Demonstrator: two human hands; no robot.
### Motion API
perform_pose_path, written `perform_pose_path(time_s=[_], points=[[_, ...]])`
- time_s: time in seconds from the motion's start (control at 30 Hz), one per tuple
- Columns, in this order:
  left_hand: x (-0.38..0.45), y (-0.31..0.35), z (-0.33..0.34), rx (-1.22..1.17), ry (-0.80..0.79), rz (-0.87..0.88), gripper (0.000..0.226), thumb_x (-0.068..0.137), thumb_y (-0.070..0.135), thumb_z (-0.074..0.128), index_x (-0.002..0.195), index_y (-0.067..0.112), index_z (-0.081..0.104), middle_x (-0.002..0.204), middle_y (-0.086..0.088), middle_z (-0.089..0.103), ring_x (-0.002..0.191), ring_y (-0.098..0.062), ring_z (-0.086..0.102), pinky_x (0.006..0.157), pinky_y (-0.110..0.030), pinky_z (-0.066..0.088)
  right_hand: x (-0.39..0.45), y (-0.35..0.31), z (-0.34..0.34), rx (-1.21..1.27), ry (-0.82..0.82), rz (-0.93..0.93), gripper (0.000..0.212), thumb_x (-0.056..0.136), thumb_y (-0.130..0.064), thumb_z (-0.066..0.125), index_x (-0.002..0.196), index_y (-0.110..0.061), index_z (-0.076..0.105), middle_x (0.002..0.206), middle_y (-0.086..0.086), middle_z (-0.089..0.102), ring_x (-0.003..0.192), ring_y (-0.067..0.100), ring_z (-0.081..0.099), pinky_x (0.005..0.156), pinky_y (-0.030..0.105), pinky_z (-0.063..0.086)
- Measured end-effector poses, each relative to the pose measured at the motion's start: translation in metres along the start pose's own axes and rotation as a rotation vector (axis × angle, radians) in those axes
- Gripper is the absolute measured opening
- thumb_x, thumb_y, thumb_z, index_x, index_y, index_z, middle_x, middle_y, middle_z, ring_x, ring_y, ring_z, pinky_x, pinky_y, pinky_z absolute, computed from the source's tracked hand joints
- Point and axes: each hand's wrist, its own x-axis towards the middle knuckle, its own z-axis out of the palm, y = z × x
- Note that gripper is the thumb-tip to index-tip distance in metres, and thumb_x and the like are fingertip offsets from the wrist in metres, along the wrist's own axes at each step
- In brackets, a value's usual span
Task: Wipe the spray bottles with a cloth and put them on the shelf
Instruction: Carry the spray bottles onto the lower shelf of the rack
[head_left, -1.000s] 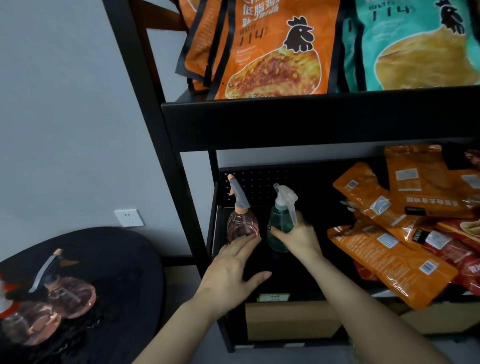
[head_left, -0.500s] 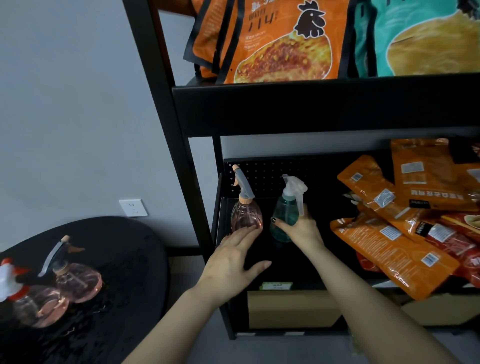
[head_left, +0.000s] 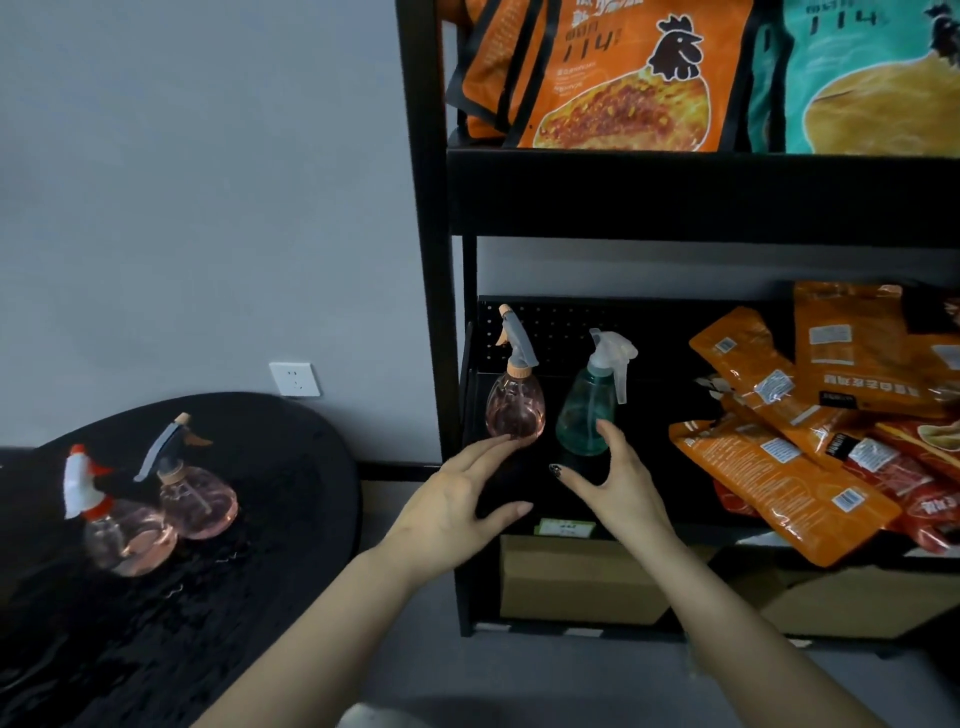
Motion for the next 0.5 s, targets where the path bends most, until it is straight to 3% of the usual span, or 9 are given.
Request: perform_pose_path(time_s=[0.07,0.33,0.5], points=[[-0.012,-0.003,-0.006,0.018,-0.004,-0.016,0.065,0.087,0.046,0.056,0.144,0.035,0.026,0.148,0.017,0.028,0.135,0.001,0.026,0.100,-0.001,0.013,-0.015,-0.012,0.002,-0.041,-0.029,-0.045,0.087,0.079,-0.053,0.065,0.147,-0.027,0.018,0.152,-0.001,0.028,0.135,0.019,0.034,0.097,0.033,0.040],[-0.065,-0.025,-0.037,0.101,0.062,-0.088,0.069,0.085,0.054,0.053,0.145,0.031,0.027,0.149,0.013,0.030,0.137,-0.006,0.028,0.112,-0.024,0.025,-0.066,-0.059,0.018,-0.081,-0.100,-0.272,0.084,0.079,-0.053,0.064,0.146,-0.035,0.017,0.151,-0.009,0.025,0.133,0.012,0.035,0.098,0.028,0.042],[-0.101,-0.047,-0.058,0.139,0.109,-0.139,0.076,0.081,0.065,0.050,0.145,0.028,0.028,0.150,0.010,0.030,0.139,-0.009,0.026,0.115,-0.032,0.022,-0.086,-0.090,0.038,-0.079,-0.161,-0.387,0.084,0.079,-0.050,0.066,0.147,-0.031,0.020,0.153,-0.010,0.022,0.139,0.006,0.021,0.109,0.022,0.023]])
